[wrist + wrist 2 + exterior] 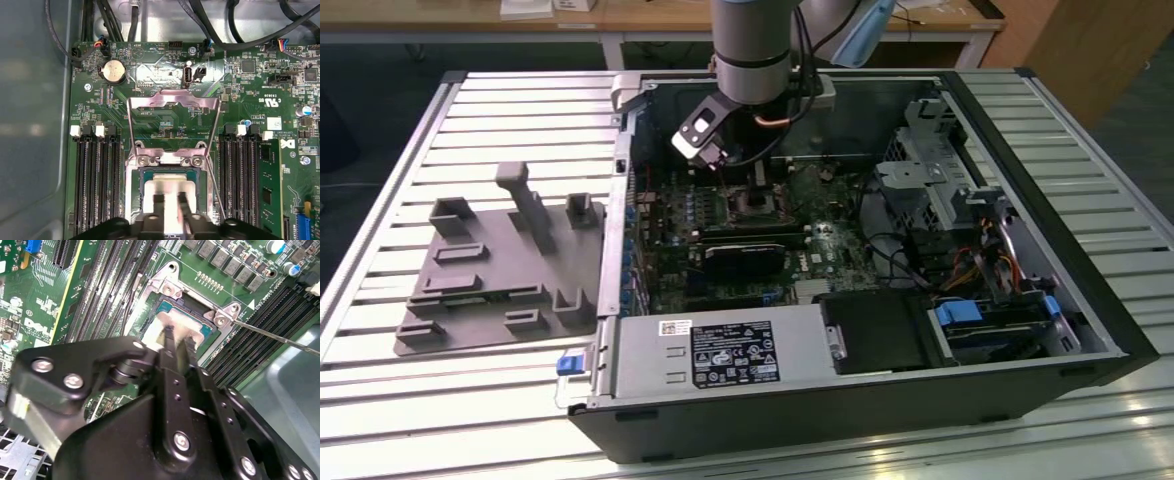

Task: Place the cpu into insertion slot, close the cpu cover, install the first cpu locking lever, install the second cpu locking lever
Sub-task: 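Place the cpu into insertion slot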

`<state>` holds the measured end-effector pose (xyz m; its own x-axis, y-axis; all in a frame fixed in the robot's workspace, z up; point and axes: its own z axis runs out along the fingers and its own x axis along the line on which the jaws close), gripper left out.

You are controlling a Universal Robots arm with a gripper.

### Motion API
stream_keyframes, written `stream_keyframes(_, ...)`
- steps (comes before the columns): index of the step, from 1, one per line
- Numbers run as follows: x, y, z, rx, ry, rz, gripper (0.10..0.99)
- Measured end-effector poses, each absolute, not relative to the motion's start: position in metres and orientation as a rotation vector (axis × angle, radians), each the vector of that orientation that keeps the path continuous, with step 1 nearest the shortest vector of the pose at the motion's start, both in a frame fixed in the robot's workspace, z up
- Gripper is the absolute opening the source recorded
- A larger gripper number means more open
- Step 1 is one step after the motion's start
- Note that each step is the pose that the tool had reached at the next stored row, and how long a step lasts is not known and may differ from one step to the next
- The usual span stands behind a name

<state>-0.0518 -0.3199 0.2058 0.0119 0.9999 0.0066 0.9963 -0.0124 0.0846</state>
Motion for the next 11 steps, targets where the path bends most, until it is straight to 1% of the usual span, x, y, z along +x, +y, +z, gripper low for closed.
stream_keyframes(1, -0.0518, -0.3199, 0.2060, 2.194, 2.168, 0.099, 0.180)
stream_keyframes(2, -0.0518, -0.3199, 0.2061, 2.194, 2.168, 0.099, 0.180)
stream_keyframes(3, -0.0518, -0.3199, 0.2062, 2.194, 2.168, 0.099, 0.122)
stream_keyframes(4, -0.0518, -0.3199, 0.2063, 2.194, 2.168, 0.099, 0.102)
stream_keyframes(11, -0.0519, -0.3199, 0.2079, 2.194, 2.168, 0.098, 0.102)
